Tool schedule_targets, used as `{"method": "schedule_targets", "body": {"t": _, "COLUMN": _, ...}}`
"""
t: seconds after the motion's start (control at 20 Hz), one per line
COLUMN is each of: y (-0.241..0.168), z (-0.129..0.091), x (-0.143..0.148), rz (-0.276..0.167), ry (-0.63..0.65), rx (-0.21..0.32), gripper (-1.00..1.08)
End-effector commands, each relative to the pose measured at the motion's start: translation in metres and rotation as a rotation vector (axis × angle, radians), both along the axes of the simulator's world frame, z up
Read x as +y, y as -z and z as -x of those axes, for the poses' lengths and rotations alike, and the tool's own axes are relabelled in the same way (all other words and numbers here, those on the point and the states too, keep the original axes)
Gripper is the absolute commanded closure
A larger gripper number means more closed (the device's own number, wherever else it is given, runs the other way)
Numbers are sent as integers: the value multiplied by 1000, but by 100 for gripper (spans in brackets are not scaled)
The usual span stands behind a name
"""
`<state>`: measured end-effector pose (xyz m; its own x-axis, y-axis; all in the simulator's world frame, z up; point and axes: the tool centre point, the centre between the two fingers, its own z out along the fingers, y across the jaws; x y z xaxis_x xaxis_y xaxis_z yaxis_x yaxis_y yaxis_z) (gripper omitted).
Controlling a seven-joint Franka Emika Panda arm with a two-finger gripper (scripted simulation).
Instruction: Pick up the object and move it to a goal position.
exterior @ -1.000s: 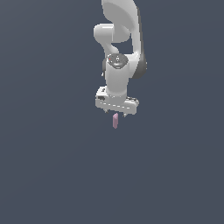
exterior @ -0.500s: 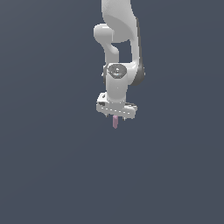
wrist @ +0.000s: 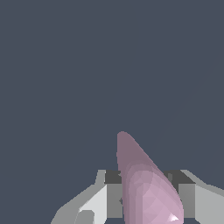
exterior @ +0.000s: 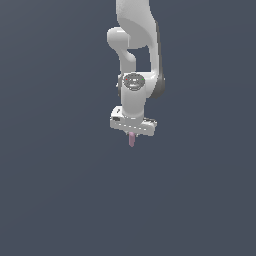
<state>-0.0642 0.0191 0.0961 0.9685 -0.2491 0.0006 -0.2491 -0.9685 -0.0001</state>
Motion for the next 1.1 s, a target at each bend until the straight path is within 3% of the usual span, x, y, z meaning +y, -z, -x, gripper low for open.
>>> {"method": "schedule_targets", "body": {"t": 0.0, "y": 0, "z": 0, "x": 0, "rz": 0, "ry": 0, "rx": 1, "gripper": 108}}
{"method": "schedule_targets", "body": {"t": 0.5, "y": -16, "z": -13, "x": 0, "rz": 0, "ry": 0, "rx": 0, "gripper": 108}}
{"method": "schedule_targets", "body": {"t": 1.05, "y": -74, "z": -59, "x": 3, "rz": 0, "ry": 0, "rx": 0, "gripper": 108}}
